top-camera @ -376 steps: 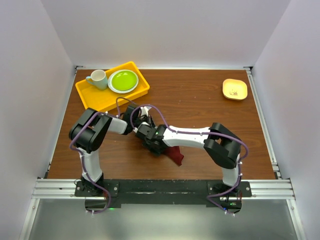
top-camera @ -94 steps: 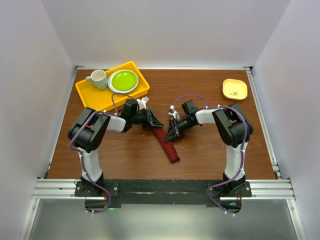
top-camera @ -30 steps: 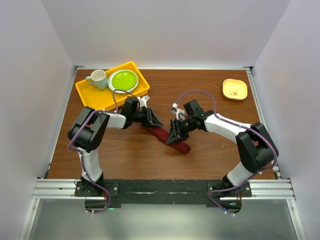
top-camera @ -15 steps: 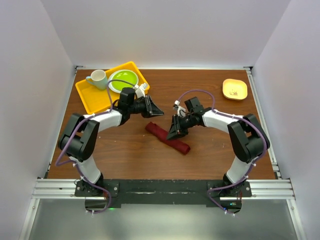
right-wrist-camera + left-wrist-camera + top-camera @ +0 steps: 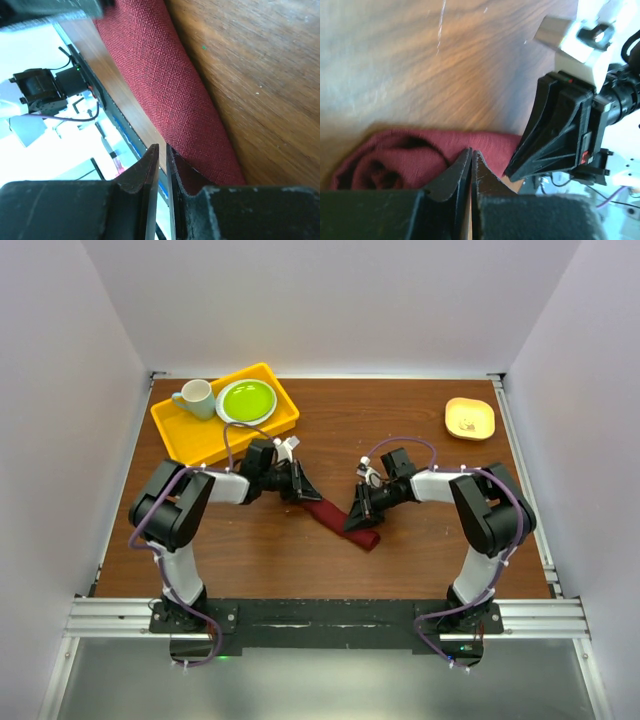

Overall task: Fold the napkin, place the utensils inside, and roll it up
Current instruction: Roll the napkin with the utensil

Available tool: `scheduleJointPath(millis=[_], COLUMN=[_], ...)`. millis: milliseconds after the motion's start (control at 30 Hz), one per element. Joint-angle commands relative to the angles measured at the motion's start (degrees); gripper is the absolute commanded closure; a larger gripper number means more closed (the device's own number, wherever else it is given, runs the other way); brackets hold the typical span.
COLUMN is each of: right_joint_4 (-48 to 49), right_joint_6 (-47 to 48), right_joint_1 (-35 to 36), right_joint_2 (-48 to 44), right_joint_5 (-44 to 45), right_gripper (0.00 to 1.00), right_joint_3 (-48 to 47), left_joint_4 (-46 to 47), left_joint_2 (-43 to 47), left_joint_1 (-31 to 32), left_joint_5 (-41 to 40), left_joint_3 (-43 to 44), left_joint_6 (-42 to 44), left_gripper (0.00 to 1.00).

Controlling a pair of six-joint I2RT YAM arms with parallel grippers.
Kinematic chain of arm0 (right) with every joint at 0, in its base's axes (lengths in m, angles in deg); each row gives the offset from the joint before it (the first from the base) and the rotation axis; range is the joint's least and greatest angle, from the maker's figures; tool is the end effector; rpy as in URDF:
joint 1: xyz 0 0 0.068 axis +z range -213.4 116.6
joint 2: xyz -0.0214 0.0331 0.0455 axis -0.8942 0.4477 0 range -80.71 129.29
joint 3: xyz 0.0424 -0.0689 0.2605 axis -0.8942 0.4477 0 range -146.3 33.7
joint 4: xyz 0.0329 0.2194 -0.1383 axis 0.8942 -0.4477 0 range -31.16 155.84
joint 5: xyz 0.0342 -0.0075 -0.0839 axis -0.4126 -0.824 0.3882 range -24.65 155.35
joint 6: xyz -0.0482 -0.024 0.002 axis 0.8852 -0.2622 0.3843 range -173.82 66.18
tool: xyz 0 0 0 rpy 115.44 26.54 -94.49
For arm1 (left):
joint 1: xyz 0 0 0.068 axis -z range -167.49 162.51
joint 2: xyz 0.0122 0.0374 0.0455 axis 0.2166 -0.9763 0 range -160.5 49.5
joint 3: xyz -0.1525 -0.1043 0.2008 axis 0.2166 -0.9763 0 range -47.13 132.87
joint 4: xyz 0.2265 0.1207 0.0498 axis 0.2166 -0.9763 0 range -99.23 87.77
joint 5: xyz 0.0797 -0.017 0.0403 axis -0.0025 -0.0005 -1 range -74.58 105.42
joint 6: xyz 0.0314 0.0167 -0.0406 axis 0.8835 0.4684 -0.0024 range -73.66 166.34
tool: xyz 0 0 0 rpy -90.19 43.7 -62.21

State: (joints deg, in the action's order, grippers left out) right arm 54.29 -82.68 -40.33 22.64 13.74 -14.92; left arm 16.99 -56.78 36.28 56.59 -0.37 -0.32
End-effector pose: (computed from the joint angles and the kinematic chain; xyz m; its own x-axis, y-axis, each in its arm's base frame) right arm 0.2743 0.1473 0.1170 -0.9951 -0.0982 -0.0059 -0.0606 0.5652 0.8227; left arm 0.3080 -0.1613 0.1210 -0.9611 -0.1748 -0.2137 0.0931 0.5235 -0.8469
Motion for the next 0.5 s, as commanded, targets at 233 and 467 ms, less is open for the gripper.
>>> scheduleJointPath(millis=[233,467], right_joint_4=[-3.22,-1.53], right_joint_6=[-1.02,1.17], right_joint_1=[-0.22,-2.06], right_joint_2=[-7.02,-5.62], right_joint_5=[-0.68,0.46], right_gripper=[0.83,0.84], right_joint_3=[-5.52,2.20], left_joint_4=[-1.83,-0.41], left_joint_2=[6.08,2.40], left_joint_1=[0.22,-0.48], left_joint_5=[1.89,1.29], left_joint_3=[4.83,1.31], left_joint_6=[0.61,2.35], left_gripper=[0.92,0.92])
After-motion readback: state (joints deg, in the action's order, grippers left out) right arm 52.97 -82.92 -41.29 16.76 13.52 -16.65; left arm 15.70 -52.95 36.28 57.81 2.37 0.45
